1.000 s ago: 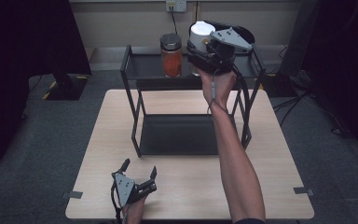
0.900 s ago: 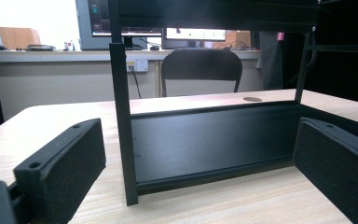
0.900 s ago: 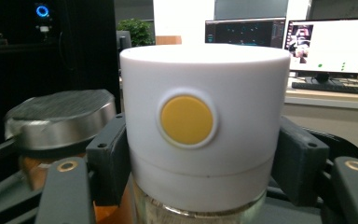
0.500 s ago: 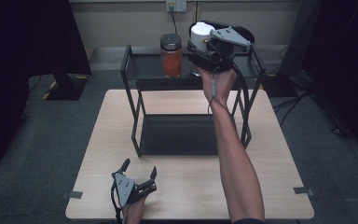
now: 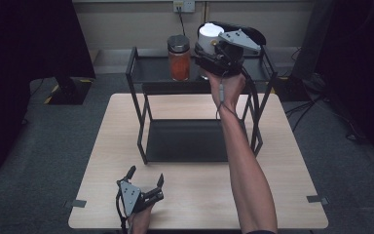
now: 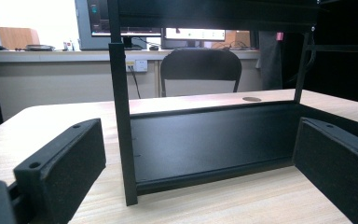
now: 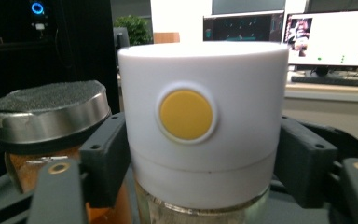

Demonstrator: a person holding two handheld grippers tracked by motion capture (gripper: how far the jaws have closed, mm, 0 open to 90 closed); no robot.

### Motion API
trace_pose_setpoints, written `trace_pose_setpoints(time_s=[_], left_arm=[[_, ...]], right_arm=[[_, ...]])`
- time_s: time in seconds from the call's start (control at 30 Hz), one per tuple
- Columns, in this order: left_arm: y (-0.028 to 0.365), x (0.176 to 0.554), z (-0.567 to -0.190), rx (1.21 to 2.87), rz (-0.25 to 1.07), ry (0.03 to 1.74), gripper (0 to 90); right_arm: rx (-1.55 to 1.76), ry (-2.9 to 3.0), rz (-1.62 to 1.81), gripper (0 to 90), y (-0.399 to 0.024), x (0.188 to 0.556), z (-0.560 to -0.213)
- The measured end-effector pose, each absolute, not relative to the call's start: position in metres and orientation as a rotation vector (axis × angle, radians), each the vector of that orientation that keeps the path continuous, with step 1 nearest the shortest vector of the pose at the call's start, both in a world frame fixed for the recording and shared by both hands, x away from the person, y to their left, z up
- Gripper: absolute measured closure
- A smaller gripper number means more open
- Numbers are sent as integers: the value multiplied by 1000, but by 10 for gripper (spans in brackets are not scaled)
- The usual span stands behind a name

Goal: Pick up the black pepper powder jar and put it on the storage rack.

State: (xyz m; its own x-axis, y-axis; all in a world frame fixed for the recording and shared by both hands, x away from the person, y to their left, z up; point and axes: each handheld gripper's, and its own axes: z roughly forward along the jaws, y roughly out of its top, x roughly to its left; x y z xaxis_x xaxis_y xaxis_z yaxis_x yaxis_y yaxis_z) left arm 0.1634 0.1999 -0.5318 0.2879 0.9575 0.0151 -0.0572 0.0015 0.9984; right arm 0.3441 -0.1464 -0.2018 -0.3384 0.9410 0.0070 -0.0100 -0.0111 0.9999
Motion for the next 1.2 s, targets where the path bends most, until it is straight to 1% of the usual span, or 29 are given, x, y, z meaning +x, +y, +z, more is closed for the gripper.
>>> trace_pose_setpoints(time_s=[0.03,0.2,0.27,0.73,1.2], left_arm=[[200,163,-532,1297,1022,949,18],[200,163,-532,1294,1021,949,18],[200,163,-532,1295,1022,949,18],[200,163,-532,1296,1022,949,18],[199,163,-532,1295,1023,951,18]], right_arm=[[1013,1428,1467,203,-145,342,-204],[976,1368,1474,29,-142,333,-213],[968,1367,1474,0,-143,331,-215],[937,1340,1513,0,-154,311,-232],[900,1319,1571,0,-168,288,-256]])
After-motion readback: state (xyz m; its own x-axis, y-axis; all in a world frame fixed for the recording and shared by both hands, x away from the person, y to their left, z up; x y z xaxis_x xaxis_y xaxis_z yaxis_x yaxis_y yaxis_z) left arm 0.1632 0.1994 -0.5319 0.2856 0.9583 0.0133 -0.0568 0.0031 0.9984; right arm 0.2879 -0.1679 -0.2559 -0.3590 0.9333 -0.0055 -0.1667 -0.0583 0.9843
